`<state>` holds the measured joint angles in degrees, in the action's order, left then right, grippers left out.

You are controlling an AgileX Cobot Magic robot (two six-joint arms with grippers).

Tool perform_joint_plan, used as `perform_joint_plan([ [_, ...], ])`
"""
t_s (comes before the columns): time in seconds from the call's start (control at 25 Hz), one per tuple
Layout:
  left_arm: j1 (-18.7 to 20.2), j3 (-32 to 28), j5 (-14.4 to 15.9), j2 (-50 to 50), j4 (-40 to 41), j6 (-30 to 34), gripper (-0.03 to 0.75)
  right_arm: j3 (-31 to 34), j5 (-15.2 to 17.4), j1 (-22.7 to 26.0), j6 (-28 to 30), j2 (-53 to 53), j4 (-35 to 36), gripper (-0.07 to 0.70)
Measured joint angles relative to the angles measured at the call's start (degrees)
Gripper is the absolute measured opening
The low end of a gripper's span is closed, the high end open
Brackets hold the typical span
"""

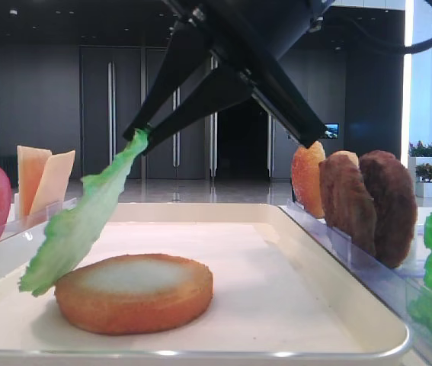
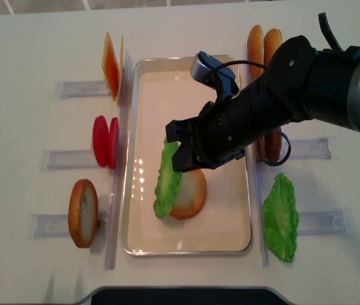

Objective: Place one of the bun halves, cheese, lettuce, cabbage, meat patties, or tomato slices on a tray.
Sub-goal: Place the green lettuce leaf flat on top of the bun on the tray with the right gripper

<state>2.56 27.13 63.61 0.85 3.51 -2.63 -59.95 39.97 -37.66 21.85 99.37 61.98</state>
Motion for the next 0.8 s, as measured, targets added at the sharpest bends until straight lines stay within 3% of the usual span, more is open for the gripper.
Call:
perform_joint_plan([
  [0.24,0.0,0.0,0.0,0.0,0.0,0.0,0.453,0.0,-0.13,0.0,-4.54,0.0,-6.7,0.065],
  [0.8,0.0,0.0,0.0,0.0,0.0,0.0,0.453,0.0,-2.06,0.0,-6.03,0.0,-10.2,0.065],
])
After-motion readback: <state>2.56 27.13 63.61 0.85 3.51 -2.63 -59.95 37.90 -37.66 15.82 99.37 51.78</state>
